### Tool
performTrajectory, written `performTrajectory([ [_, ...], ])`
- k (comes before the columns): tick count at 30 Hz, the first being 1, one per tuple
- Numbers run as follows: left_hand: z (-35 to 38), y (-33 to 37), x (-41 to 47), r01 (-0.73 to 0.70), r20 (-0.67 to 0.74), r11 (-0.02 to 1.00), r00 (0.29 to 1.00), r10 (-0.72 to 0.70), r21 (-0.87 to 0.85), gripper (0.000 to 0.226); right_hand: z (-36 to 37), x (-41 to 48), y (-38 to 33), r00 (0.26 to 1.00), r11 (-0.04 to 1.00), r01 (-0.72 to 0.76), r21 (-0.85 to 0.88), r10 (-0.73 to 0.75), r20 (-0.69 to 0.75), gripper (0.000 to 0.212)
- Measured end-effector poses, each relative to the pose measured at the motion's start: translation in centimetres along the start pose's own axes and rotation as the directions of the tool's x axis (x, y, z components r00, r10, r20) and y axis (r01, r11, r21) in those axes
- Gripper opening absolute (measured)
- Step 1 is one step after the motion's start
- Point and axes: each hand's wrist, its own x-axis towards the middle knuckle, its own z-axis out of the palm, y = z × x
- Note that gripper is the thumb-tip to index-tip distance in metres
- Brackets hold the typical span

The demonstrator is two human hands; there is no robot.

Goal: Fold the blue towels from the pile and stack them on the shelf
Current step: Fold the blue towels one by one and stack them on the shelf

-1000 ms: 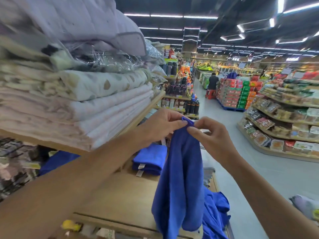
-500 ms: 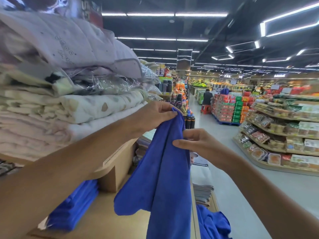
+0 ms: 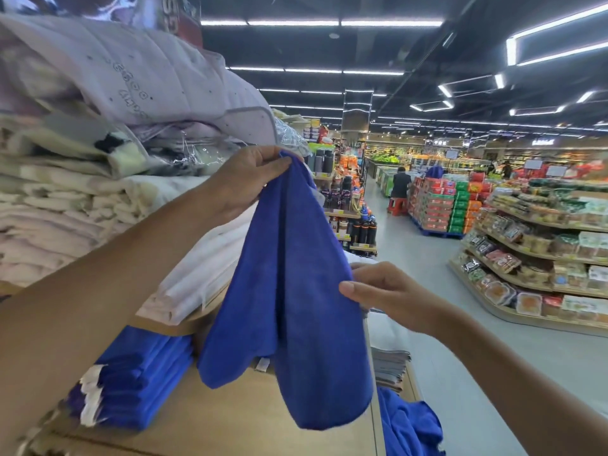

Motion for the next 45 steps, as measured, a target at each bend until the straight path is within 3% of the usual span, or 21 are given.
performTrajectory([
  [4, 0.3, 0.1, 0.2, 0.005, 0.101, 1.000, 0.995, -0.006, 0.010, 0.023, 3.3, 1.3, 0.1, 0.999, 0.998, 0.023, -0.064, -0.021, 0.024, 0.029],
  [8, 0.5, 0.9, 0.3, -0.007, 0.146, 0.996, 0.989, -0.005, 0.084, 0.028, 4.6, 2.7, 1.0, 0.979, 0.933, -0.011, -0.360, -0.063, -0.193, 0.021],
  [11, 0.4, 1.3, 0.5, -0.027, 0.144, 0.993, 0.990, 0.010, 0.117, 0.029, 4.8, 3.6, 1.7, 0.919, 0.787, -0.069, -0.613, -0.188, -0.345, 0.026],
  [13, 0.2, 1.5, 0.6, -0.024, 0.150, 0.993, 0.989, 0.006, 0.117, 0.028, 5.0, 4.2, 2.1, 0.866, 0.763, -0.086, -0.640, -0.261, -0.427, 0.027],
  [17, 0.1, 1.3, 0.6, -0.018, 0.197, 0.997, 0.980, 0.002, 0.081, 0.025, 5.5, 5.8, 2.4, 0.822, 0.895, -0.089, -0.437, -0.182, -0.540, 0.017],
  [19, 0.0, 1.2, 0.5, -0.011, 0.222, 0.999, 0.975, 0.002, 0.040, 0.027, 5.5, 6.4, 2.6, 0.840, 0.988, -0.023, -0.153, -0.064, -0.539, 0.019],
  [21, -0.1, 1.2, 0.4, -0.012, 0.238, 1.000, 0.971, 0.012, -0.001, 0.031, 5.5, 6.5, 3.2, 0.888, 0.987, 0.052, 0.150, 0.023, -0.459, 0.020],
  [22, -0.2, 1.1, 0.4, -0.010, 0.245, 1.000, 0.969, 0.015, -0.021, 0.031, 5.6, 6.3, 3.6, 0.907, 0.973, 0.076, 0.218, 0.023, -0.421, 0.019],
  [25, -0.4, 0.9, 0.3, 0.020, 0.277, 0.996, 0.961, 0.003, -0.081, 0.026, 6.0, 5.8, 4.3, 0.925, 0.978, 0.055, 0.200, 0.026, -0.380, 0.026],
  [28, -0.2, 0.6, 0.1, 0.042, 0.314, 0.995, 0.950, -0.012, -0.092, 0.021, 6.6, 5.8, 4.3, 0.908, 0.978, -0.064, 0.199, 0.140, -0.394, 0.025],
  [33, 0.0, 0.1, -0.2, 0.043, 0.307, 0.998, 0.951, -0.024, -0.056, 0.023, 7.3, 5.7, 5.1, 0.900, 0.963, -0.183, 0.197, 0.245, -0.360, 0.054],
  [36, 0.1, 0.1, -0.3, 0.032, 0.305, 0.997, 0.952, -0.011, -0.063, 0.025, 7.4, 6.0, 4.0, 0.875, 0.952, -0.226, 0.208, 0.293, -0.387, 0.042],
  [37, 0.1, 0.0, -0.4, 0.029, 0.312, 0.997, 0.950, -0.004, -0.076, 0.025, 7.3, 5.9, 3.7, 0.873, 0.961, -0.221, 0.165, 0.270, -0.407, 0.035],
  [40, -0.2, -0.4, -0.7, 0.030, 0.331, 0.994, 0.943, 0.008, -0.109, 0.023, 6.4, 4.9, 4.2, 0.856, 0.972, -0.225, -0.059, 0.168, -0.489, 0.044],
  [43, -0.7, -1.2, -1.0, 0.035, 0.342, 0.990, 0.940, 0.013, -0.133, 0.022, 4.9, 3.8, 4.8, 0.803, 0.864, -0.356, -0.357, 0.087, -0.590, 0.023],
  [45, -0.6, -1.7, -1.0, 0.042, 0.331, 0.985, 0.944, 0.015, -0.165, 0.021, 4.5, 3.3, 4.4, 0.776, 0.802, -0.409, -0.435, 0.054, -0.629, 0.026],
])
